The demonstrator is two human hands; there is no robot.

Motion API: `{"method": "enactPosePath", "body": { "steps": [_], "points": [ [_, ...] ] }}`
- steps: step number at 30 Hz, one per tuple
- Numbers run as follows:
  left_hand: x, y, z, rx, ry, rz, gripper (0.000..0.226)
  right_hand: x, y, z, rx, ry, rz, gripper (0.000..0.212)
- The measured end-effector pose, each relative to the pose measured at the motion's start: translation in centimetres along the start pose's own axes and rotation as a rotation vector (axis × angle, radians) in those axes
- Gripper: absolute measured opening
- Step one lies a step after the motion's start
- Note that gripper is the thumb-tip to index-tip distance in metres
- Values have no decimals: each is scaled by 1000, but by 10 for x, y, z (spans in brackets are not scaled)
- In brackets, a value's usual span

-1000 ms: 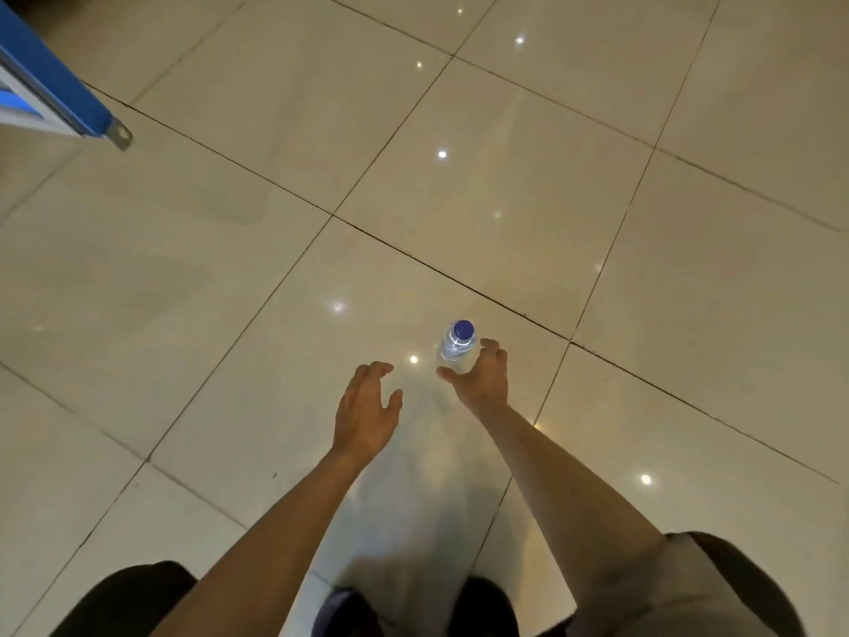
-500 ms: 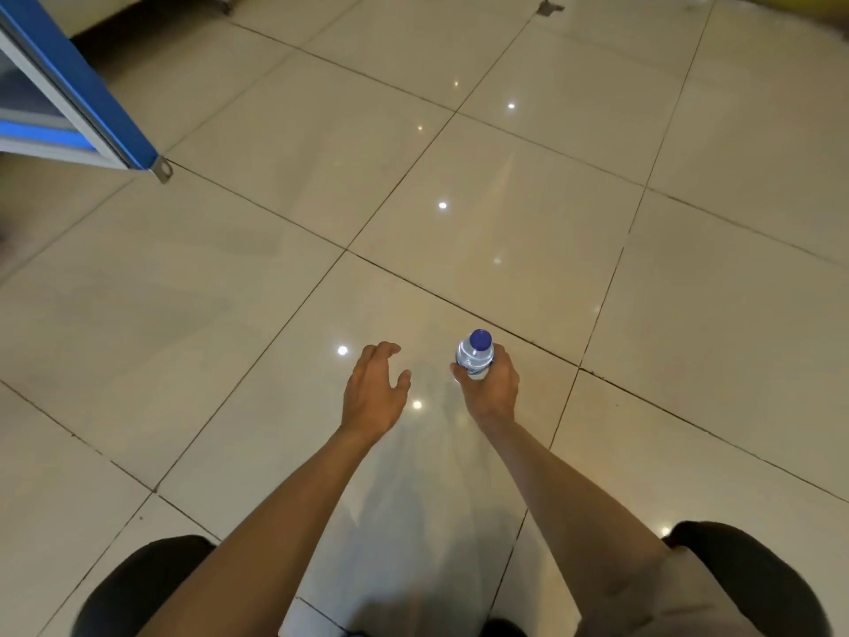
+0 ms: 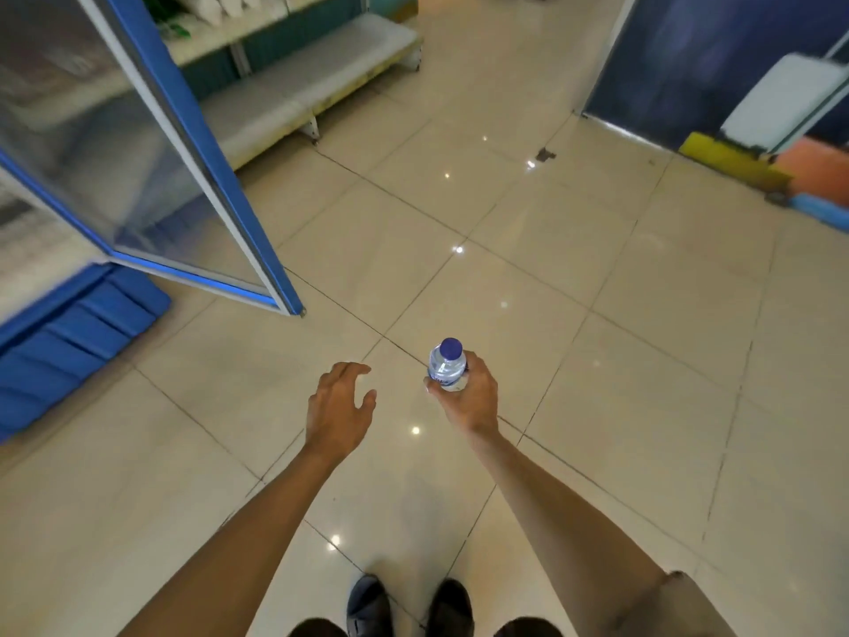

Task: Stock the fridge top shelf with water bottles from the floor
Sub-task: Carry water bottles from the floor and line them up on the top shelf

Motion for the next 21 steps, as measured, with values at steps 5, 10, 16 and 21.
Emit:
{"method": "enactPosePath", "body": {
  "steps": [5,10,16,21],
  "points": [
    [-135,-12,42,-40,27,85,32,-13,-21,-144,-53,13,-82,52],
    [-251,-16,47,-51,80,212,33,13,-38,-260,-207,13,-190,45],
    [-390,-14,8,-79,89,369,35,92,-57,-392,-374,76,-275,40],
    [-511,-20,-57,-80,137,477,32,176,-77,-500,-503,133,-329,40]
  ]
}}
Point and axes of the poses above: each hand's wrist, its own y-axis towards the middle knuckle, its own x-axis out of the palm, z = x × y, the point moved 6 cm from there along y, towards the middle knuckle, and after that the axes turned 3 degrees about y, right-handed, at the moved point
